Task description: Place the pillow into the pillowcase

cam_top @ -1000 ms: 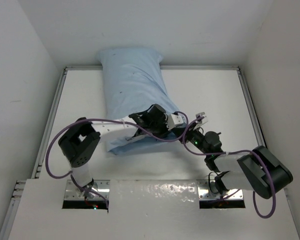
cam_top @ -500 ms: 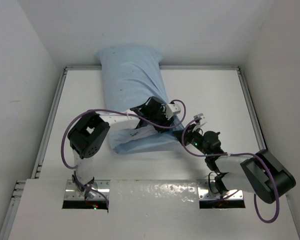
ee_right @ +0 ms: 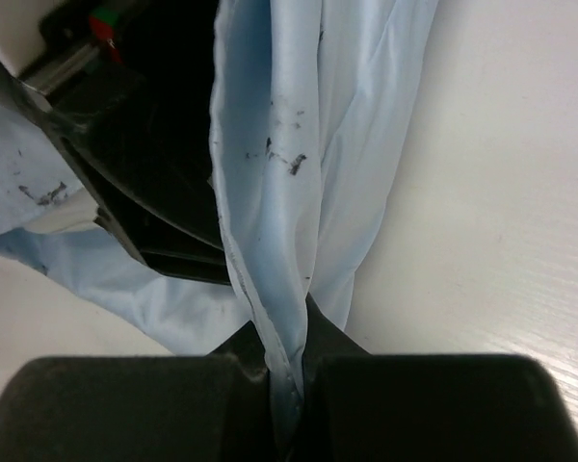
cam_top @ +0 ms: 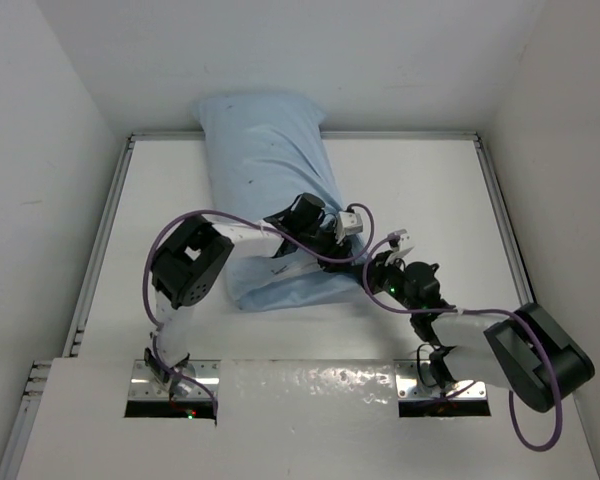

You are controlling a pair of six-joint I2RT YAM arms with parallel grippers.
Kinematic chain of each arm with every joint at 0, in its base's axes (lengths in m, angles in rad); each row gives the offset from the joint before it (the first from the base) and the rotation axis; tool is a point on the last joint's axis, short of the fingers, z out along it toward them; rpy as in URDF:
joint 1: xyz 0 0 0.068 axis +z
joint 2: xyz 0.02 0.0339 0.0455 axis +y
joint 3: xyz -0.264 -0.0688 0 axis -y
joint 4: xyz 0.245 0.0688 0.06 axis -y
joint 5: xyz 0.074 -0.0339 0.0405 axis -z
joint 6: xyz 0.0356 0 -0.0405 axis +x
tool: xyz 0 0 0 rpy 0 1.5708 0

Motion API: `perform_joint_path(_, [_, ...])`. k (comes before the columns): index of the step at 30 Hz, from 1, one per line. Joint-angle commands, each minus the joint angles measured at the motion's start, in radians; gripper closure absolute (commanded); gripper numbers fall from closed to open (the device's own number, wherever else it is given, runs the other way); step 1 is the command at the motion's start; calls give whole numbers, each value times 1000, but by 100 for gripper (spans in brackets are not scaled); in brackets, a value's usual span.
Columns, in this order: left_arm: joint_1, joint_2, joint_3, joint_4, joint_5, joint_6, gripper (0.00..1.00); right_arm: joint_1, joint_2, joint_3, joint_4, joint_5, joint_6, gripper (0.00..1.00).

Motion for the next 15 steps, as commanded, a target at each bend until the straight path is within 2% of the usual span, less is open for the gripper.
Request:
perform_joint_path(1, [9, 71, 34, 163, 184, -73, 60, 8, -59, -53, -74, 12, -4, 100])
perform_joint_path(2, [7, 93, 42, 207, 187, -109, 66, 12, -72, -46, -112, 27, -4, 100])
perform_joint_path(3, [7, 102, 45, 215, 197, -142, 83, 15, -96, -46, -126, 35, -9, 100])
perform_joint_path(5, [-2, 110, 56, 215, 165, -172, 98, 18, -121, -46, -180, 64, -18, 100])
perform_joint_path(7, [0, 100, 57, 200, 122, -192, 100, 18, -162, -13, -215, 86, -34, 100])
perform_joint_path(9, [7, 58, 57, 103, 67, -151, 100, 17, -202, 21, -342, 141, -62, 100])
perform_joint_path(10, [12, 35, 53, 54, 33, -112, 100, 17, -243, 41, -420, 179, -75, 100])
perform_joint_path(11, [10, -28, 42, -34, -63, -70, 100, 17, -257, 90, -562, 289, -92, 100])
perform_joint_path(14, [4, -191, -56, -102, -249, 43, 100, 9, -244, 202, -813, 429, -125, 100])
perform_joint_path(15, [1, -229, -73, -124, -283, 82, 100, 8, -232, 225, -842, 437, -135, 87])
